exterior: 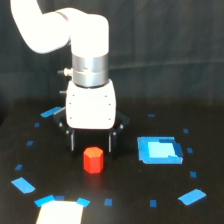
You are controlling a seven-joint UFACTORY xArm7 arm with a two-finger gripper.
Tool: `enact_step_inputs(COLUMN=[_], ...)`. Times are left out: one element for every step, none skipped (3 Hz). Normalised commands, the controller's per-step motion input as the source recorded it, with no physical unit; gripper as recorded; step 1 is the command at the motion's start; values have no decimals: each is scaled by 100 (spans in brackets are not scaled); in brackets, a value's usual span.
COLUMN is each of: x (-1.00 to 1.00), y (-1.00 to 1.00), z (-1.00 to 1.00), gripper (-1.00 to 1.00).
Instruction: Pick up the red object from the table
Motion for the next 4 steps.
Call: enact_step_inputs(x=[-16, -29, -3, 16], y=[-56, -27, -37, 69], z=[-100, -95, 54, 33], gripper=[-91, -100, -80, -100])
